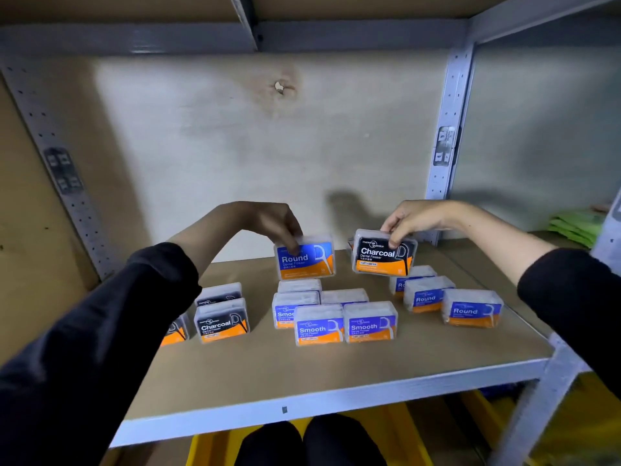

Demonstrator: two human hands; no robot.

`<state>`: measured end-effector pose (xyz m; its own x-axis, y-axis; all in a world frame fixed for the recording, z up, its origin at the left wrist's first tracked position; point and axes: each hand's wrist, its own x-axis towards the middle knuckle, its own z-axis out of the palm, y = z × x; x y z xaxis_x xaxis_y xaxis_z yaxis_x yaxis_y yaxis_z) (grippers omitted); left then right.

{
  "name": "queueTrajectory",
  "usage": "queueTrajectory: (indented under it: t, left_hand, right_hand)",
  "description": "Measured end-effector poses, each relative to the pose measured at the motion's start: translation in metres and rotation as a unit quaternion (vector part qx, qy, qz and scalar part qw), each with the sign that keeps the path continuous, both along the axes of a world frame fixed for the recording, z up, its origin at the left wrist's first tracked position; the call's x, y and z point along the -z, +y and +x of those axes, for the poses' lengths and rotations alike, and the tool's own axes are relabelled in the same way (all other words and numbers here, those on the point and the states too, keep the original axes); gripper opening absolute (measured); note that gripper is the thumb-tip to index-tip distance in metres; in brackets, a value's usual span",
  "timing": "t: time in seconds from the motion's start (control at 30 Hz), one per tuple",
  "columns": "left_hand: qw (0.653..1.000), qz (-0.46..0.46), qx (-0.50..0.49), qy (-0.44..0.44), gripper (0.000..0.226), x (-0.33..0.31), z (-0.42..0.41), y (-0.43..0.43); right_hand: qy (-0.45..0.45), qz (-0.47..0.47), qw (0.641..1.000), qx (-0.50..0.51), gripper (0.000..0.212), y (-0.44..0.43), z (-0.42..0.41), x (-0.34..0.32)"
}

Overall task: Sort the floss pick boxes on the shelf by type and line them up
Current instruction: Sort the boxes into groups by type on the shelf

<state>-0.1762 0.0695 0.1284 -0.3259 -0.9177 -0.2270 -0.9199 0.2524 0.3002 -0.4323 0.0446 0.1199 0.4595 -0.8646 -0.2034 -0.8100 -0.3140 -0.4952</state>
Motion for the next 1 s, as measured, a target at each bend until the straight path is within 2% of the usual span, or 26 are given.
queueTrajectory:
  t: [0.4, 0.63, 0.77, 1.0]
  left_hand:
    - [1.000, -0.012, 0.012, -0.002, 0.007, -0.006, -0.002, 0.028]
    - [1.000, -0.011, 0.008, -0.019, 0.024, -0.007, -0.001, 0.038]
    - [1.000, -0.008, 0.006, -0.025, 0.025, -0.007, 0.004, 0.044]
    - [0.999, -0.005, -0.022, -0.035, 0.026, -0.009, 0.037, 0.061]
  right_hand:
    - [0.013, 0.007, 1.000, -0.018, 0.026, 0.021, 0.004, -0.008]
    - [0.007, 0.015, 0.999, -0.036, 0.011, 0.026, 0.007, -0.006]
    - [0.015, 0.005, 0.999, -0.041, 0.019, 0.027, 0.014, -0.006]
    - [0.016, -0.008, 0.998, -0.067, 0.019, 0.024, 0.054, 0.001]
